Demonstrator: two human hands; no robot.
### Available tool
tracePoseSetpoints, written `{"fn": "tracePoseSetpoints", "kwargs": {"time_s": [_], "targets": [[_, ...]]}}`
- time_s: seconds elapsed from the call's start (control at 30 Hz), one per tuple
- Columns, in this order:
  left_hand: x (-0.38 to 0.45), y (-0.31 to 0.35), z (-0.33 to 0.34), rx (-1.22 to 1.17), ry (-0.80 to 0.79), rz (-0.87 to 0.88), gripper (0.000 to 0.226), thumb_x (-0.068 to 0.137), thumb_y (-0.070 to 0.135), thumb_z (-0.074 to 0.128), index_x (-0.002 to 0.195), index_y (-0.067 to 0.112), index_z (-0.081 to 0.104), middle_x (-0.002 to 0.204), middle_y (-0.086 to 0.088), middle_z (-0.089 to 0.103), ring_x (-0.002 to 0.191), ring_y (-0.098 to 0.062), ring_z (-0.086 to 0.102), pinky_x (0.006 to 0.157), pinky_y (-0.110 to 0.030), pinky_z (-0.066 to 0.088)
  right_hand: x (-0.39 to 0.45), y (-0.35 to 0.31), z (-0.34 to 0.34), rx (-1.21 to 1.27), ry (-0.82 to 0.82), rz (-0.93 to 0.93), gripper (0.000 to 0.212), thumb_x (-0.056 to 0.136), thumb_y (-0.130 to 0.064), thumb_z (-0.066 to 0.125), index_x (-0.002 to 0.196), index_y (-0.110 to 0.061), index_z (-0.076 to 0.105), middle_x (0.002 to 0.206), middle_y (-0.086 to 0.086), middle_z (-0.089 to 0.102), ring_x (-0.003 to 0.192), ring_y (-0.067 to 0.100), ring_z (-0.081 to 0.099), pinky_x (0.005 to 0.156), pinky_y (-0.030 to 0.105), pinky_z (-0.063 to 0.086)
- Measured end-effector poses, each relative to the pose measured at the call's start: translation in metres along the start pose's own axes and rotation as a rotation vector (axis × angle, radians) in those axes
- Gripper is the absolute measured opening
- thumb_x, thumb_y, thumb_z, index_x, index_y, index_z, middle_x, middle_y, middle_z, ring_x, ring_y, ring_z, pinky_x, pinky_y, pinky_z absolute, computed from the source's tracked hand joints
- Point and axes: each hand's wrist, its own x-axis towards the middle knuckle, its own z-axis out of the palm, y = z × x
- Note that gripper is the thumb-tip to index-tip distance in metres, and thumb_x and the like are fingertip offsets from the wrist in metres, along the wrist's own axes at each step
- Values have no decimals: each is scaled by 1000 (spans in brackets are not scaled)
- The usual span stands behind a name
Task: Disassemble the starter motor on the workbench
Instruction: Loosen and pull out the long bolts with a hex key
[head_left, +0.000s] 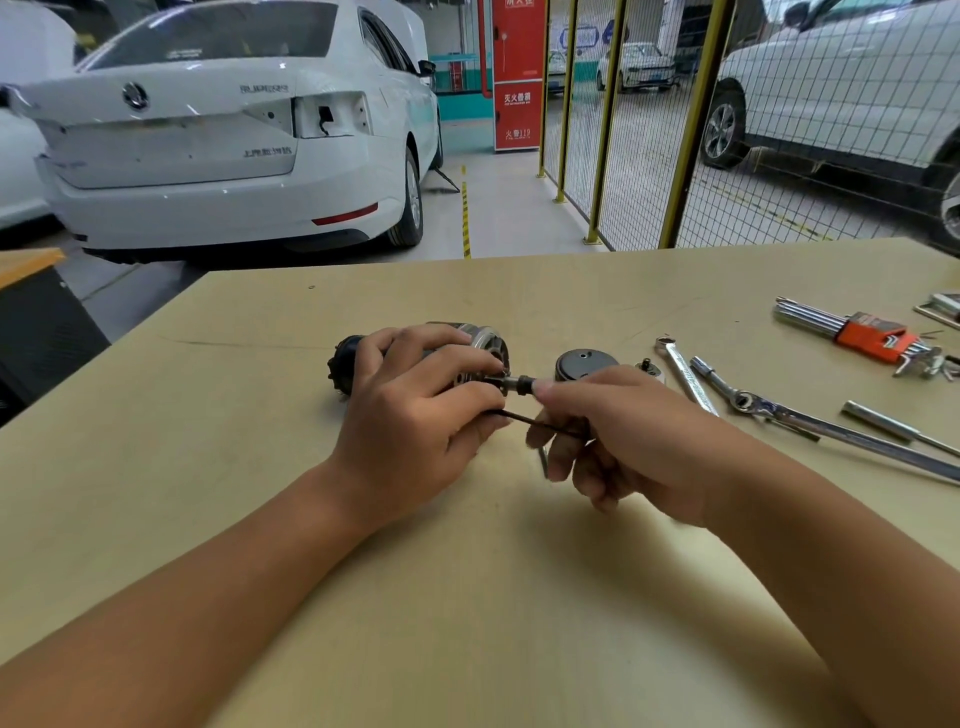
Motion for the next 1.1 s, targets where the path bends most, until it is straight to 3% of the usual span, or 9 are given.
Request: {"fn": "tracePoseSetpoints", "kwargs": {"time_s": [0.1, 0.2, 0.3, 0.4, 0.5, 0.67, 0.8, 0.93, 1.1], "targets": [[2, -1, -4, -60, -84, 2, 22, 87, 36, 81, 91, 14, 80, 118, -3, 74, 116, -35, 64, 90, -56, 44, 0, 3, 3, -2, -62, 5, 28, 100, -29, 61, 85, -8, 70, 65, 8, 65, 48, 18, 50, 45, 26, 40], [5, -19, -17, -132, -231, -29, 58, 83, 60, 73, 125, 21, 67, 139, -5, 63, 128, -29, 58, 99, -55, 41, 1, 6, 7, -18, -1, -39, 26, 98, -27, 64, 83, -8, 69, 64, 8, 65, 50, 17, 51, 47, 27, 42], [1, -49, -28, -189, -293, -271, 72, 83, 66, 62, 143, 28, 53, 136, 2, 60, 121, -25, 55, 102, -57, 42, 3, 7, 9, -141, 129, -137, 22, 96, -28, 68, 80, -13, 70, 63, 1, 68, 51, 12, 56, 51, 25, 46], [-10, -71, -30, -246, -342, -445, 67, 85, 63, 58, 138, 23, 61, 126, 8, 62, 115, -23, 54, 99, -59, 46, 4, 10, 10, -317, 261, -287, 18, 92, -30, 72, 76, -21, 72, 59, -4, 68, 48, 2, 55, 48, 15, 43], [-13, -74, -24, -256, -363, -488, 62, 84, 65, 58, 129, 23, 67, 122, 10, 65, 113, -22, 55, 99, -55, 47, 6, 12, 10, -370, 319, -374, 19, 88, -27, 76, 71, -22, 72, 48, -9, 60, 41, 2, 53, 40, 9, 33], [-11, -72, -19, -272, -375, -512, 59, 82, 67, 60, 130, 33, 66, 123, 15, 65, 116, -21, 54, 101, -56, 45, 7, 15, 10, -393, 370, -426, 19, 82, -25, 84, 68, -23, 73, 53, -10, 65, 44, 1, 58, 42, 7, 36], [-12, -74, -18, -324, -363, -512, 61, 80, 65, 64, 130, 30, 67, 121, 12, 66, 113, -17, 54, 100, -41, 45, 8, 17, 11, -404, 382, -425, 21, 82, -24, 84, 67, -24, 69, 55, -14, 65, 45, -1, 58, 42, 7, 36], [-13, -76, -17, -336, -371, -505, 60, 80, 63, 66, 130, 30, 67, 120, 12, 67, 112, -13, 53, 97, -19, 39, 8, 13, 15, -457, 352, -392, 27, 94, -35, 70, 72, -20, 68, 45, -16, 54, 42, 0, 52, 43, 9, 34], [-12, -76, -17, -349, -370, -504, 59, 79, 63, 67, 129, 32, 67, 121, 14, 67, 114, -14, 54, 98, -19, 38, 6, 7, 13, -519, 315, -377, 37, 99, -36, 62, 70, -15, 67, 39, -16, 49, 37, 1, 48, 39, 8, 31]]}}
